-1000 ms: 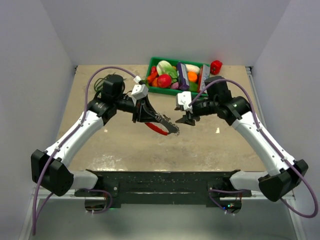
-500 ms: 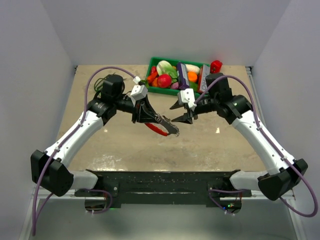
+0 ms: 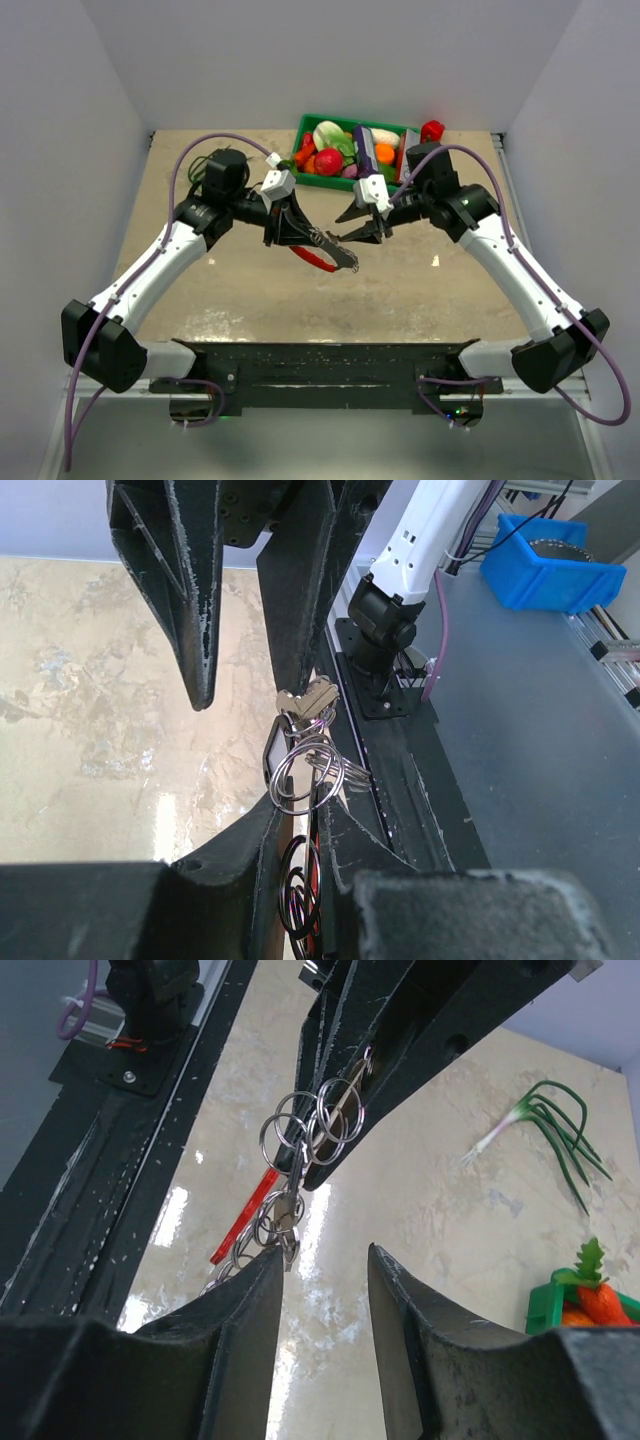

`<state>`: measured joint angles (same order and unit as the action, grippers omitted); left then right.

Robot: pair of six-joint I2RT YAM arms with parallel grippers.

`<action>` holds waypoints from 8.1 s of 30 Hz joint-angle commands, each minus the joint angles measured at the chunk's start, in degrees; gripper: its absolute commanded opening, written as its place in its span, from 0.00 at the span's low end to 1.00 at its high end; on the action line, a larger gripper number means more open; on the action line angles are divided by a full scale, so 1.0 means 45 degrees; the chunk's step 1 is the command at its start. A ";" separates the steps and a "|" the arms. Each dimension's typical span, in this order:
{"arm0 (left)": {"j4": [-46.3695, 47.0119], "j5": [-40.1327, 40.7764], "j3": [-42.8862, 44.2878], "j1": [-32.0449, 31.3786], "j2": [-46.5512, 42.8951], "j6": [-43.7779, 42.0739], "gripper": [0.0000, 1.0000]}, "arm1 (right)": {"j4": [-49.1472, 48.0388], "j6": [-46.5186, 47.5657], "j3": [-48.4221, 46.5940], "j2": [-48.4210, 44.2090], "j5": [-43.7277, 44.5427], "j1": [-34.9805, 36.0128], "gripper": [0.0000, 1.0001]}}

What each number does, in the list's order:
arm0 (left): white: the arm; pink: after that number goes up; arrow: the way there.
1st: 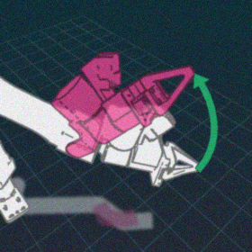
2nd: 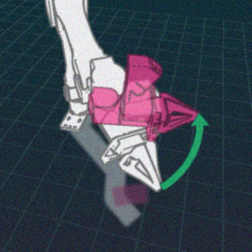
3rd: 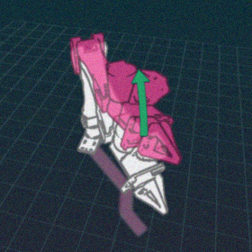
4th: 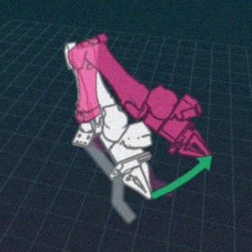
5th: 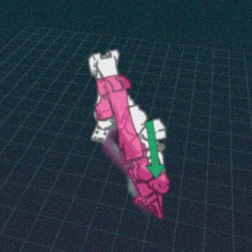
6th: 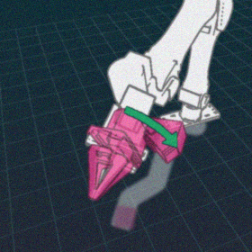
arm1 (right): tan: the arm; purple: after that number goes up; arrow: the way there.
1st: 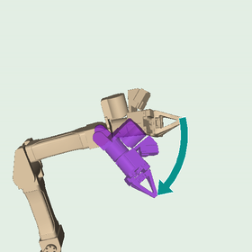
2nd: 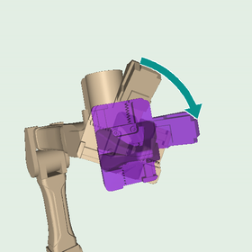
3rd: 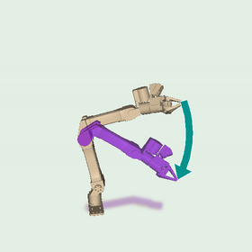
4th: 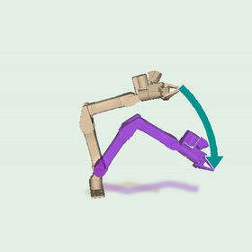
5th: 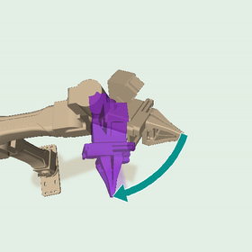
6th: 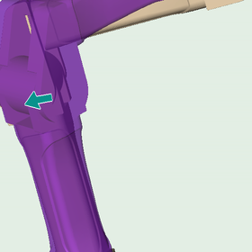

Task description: Remove the keys from the keyring

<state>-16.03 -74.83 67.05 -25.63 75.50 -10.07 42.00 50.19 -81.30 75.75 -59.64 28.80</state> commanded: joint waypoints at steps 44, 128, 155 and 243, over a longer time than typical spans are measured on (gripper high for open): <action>0.0965 0.0242 -0.0134 0.0070 -0.0294 0.0440 0.00 | -0.0719 -0.0548 -0.0235 -0.1656 0.1456 0.0612 0.00; -0.0011 0.0241 0.0394 0.0129 -0.0372 -0.0380 0.54 | -0.4782 -0.5295 0.0995 -0.2203 0.2431 0.0534 0.00; -0.2200 0.3015 0.2913 0.0129 -0.0412 -0.2099 0.88 | -0.6012 -0.5725 0.1796 -0.2340 0.3506 0.0066 0.00; -0.0246 0.2076 0.3031 -0.1473 0.1111 -0.0400 0.67 | -0.6169 -0.5881 0.1640 -0.2262 0.3547 -0.0579 0.00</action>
<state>-19.18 -64.66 81.32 -31.73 81.41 -12.62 17.96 24.86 -73.38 66.85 -42.76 26.24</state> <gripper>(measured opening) 0.676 0.014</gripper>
